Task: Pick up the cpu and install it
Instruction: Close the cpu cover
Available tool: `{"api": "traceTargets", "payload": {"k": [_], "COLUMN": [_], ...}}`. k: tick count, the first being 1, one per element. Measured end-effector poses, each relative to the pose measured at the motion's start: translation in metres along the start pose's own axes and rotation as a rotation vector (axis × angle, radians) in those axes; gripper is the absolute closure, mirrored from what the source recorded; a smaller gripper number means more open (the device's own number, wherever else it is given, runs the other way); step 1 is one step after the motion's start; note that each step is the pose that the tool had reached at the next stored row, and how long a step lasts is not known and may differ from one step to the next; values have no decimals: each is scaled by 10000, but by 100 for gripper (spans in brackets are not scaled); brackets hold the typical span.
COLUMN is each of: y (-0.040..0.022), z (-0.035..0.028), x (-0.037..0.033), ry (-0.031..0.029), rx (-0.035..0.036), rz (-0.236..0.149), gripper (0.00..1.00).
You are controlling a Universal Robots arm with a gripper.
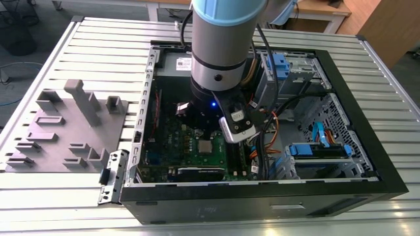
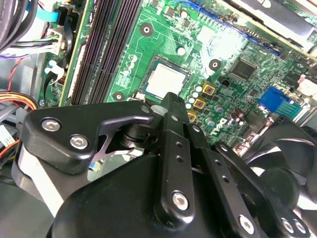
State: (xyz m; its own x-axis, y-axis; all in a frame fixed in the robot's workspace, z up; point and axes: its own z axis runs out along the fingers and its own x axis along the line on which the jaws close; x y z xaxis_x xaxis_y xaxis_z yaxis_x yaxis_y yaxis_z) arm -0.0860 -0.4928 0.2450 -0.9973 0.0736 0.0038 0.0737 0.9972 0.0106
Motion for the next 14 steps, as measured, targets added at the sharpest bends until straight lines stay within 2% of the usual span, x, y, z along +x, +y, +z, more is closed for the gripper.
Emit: {"api": "traceTargets", "payload": {"k": [14], "y": [32], "z": [-3], "x": [2], "ry": [1], "rx": [-3], "rz": [0], "gripper": [89]}}
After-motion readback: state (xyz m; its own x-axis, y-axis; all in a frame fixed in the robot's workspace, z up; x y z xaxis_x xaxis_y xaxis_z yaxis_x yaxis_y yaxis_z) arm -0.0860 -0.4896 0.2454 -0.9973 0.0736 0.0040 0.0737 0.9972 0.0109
